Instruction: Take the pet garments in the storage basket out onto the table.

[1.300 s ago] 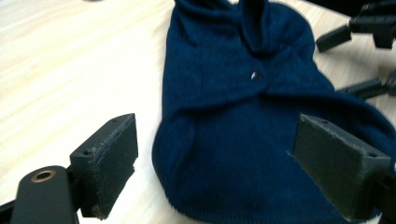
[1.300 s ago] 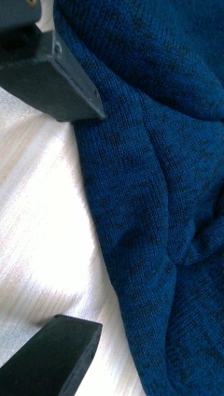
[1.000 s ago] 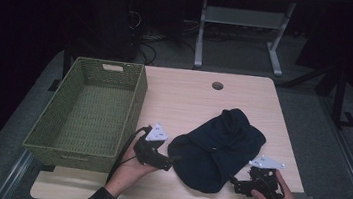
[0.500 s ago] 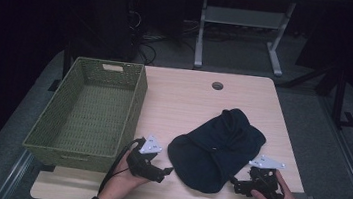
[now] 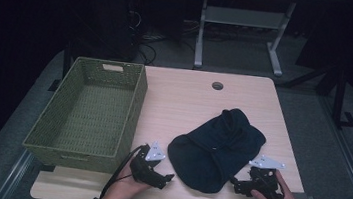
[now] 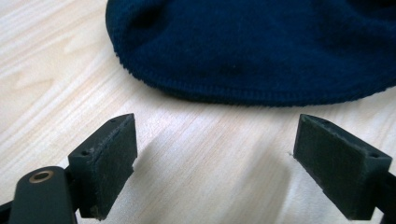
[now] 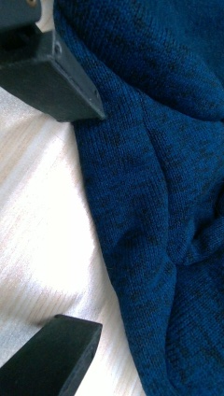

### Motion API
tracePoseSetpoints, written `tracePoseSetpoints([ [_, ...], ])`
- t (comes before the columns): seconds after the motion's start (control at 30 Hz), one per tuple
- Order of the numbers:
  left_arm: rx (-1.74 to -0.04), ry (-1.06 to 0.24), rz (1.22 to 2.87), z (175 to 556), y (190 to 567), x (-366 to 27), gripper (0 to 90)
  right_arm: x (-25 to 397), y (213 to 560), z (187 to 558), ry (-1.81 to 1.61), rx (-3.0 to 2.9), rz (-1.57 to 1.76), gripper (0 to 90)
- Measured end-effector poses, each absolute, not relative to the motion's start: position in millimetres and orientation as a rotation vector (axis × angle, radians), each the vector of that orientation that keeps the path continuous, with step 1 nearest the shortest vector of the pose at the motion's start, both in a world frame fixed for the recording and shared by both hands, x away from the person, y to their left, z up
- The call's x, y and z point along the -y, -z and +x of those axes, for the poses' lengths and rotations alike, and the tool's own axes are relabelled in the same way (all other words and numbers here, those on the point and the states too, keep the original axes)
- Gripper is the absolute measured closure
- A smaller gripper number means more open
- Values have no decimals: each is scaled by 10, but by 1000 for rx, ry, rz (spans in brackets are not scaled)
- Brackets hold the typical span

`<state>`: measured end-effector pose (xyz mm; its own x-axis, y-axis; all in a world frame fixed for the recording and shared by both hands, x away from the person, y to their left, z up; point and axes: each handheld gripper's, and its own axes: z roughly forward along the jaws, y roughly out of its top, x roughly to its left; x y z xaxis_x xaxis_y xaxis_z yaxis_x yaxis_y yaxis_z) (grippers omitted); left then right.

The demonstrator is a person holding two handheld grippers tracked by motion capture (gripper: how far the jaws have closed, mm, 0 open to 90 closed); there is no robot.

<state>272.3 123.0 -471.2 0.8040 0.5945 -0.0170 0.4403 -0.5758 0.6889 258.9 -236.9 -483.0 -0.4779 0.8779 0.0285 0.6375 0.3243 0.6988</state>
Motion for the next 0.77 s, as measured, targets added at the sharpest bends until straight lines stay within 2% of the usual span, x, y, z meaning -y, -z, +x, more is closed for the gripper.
tracePoseSetpoints([
  [0.77, -711, -299, 2252, 2718, 4775, -1251, 128, 2366, 4830, 2583, -935, -2236, 1356, 5],
])
